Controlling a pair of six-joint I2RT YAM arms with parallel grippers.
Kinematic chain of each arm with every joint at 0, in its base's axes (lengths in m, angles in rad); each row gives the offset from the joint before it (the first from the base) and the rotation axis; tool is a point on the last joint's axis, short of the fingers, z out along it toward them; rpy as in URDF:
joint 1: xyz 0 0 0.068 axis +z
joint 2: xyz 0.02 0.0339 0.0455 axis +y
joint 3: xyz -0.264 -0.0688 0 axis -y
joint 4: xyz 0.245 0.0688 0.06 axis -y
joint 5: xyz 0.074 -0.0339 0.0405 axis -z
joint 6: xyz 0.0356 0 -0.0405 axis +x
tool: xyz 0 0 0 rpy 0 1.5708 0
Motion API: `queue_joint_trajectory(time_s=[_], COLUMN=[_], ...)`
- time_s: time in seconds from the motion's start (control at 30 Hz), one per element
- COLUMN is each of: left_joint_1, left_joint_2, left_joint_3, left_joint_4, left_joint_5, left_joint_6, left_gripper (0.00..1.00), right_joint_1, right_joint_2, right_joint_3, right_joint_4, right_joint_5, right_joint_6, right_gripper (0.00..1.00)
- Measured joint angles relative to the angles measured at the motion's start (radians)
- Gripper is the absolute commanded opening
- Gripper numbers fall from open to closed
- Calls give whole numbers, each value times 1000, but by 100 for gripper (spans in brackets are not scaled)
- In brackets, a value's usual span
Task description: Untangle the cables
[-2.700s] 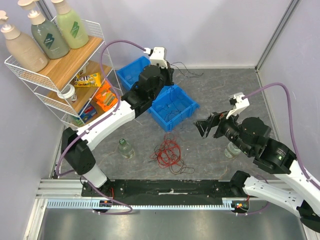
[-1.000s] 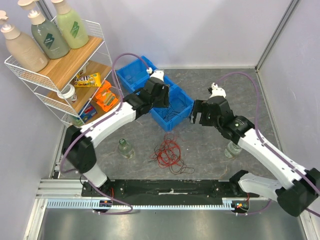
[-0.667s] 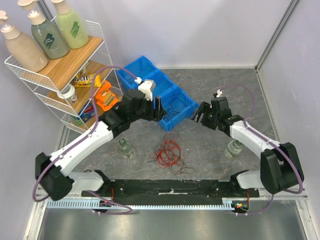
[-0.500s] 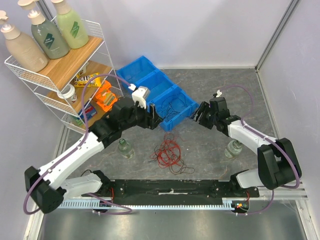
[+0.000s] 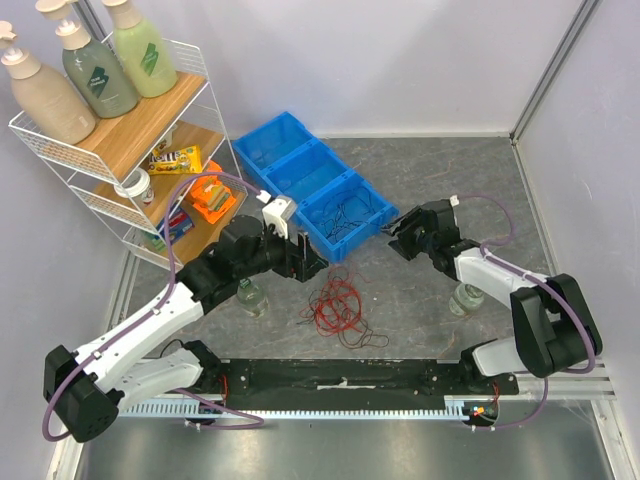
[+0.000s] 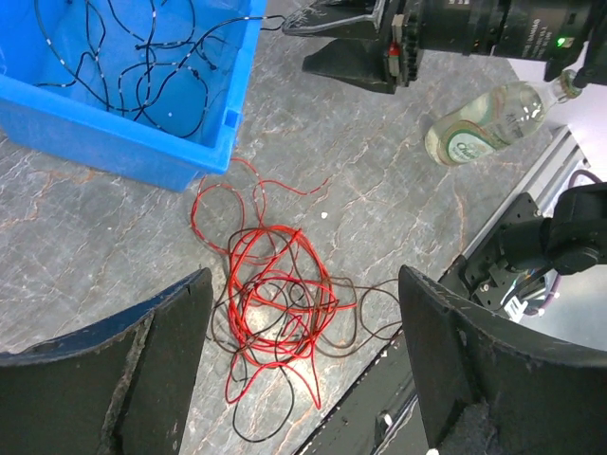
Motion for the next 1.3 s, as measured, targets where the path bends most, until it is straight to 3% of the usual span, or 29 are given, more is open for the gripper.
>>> queue_joint_trajectory(time_s=[0.23, 0.37, 0.5, 0.63, 0.83, 0.97, 1.13, 1.3], left_joint_1=[0, 0, 0, 0, 0, 0, 0, 0], left_joint_2=[-7, -12, -13, -13, -13, -5, 15, 18], left_joint_3=[-6, -12, -12, -12, -12, -12, -12, -12], left_joint_4=[19, 19, 22, 29, 33, 34, 38, 40], left_joint_5=[12, 14, 19, 28, 29, 29, 31, 35], left_joint_6=[-20, -22, -22, -22, -22, -22, -23, -23], left_gripper=[85, 85, 85, 85, 85, 85, 85, 85], right_joint_1=[0, 10, 50, 125, 149, 141, 72, 33], right_joint_2=[13, 97, 154, 142, 66, -20, -89, -44], right_joint_3=[9, 135, 229, 229, 161, 145, 145, 154], right_joint_4=[25, -43, -114, -165, -175, -179, -172, -157], right_joint_5=[-22, -41, -16, 88, 182, 202, 196, 151], right_joint_6=[28, -185, -433, -635, -803, -780, -551, -318], right_gripper=[60, 51, 51, 49, 50, 57, 51, 47])
